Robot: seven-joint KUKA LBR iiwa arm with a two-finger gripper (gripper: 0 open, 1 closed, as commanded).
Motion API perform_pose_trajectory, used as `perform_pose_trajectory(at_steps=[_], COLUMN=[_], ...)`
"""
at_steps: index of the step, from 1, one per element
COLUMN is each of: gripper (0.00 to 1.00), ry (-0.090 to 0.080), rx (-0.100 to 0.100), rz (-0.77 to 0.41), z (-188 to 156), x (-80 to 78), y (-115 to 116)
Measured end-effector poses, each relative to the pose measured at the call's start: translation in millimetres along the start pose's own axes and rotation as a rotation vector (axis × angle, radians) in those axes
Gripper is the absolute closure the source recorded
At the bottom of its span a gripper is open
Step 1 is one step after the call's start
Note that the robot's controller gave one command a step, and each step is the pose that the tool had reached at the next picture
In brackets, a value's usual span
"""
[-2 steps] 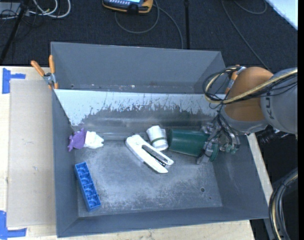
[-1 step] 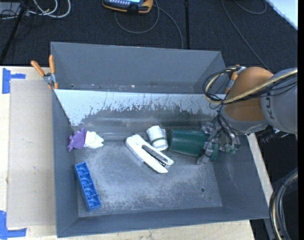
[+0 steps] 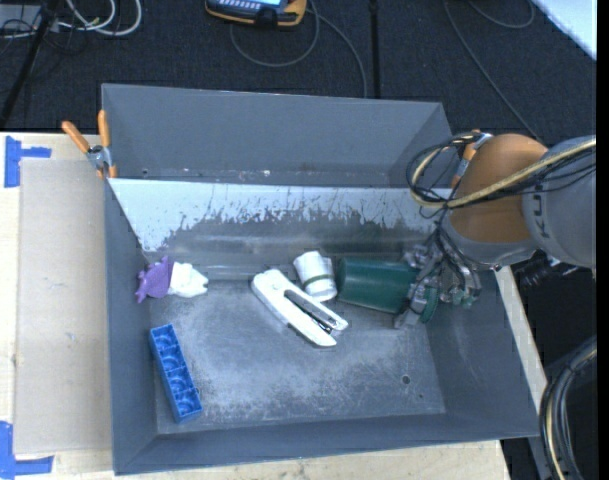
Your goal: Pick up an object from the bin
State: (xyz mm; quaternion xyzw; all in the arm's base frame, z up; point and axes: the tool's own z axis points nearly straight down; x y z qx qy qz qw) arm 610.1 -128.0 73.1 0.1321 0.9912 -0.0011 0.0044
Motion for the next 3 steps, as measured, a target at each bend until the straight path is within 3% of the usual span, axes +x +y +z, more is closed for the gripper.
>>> perform_pose_trajectory(at_steps=[3], gripper=[1.00], ry=[0.000], rx=[0.000], rz=[-0.002], z=[0.0], x=[0.0], y=[0.0])
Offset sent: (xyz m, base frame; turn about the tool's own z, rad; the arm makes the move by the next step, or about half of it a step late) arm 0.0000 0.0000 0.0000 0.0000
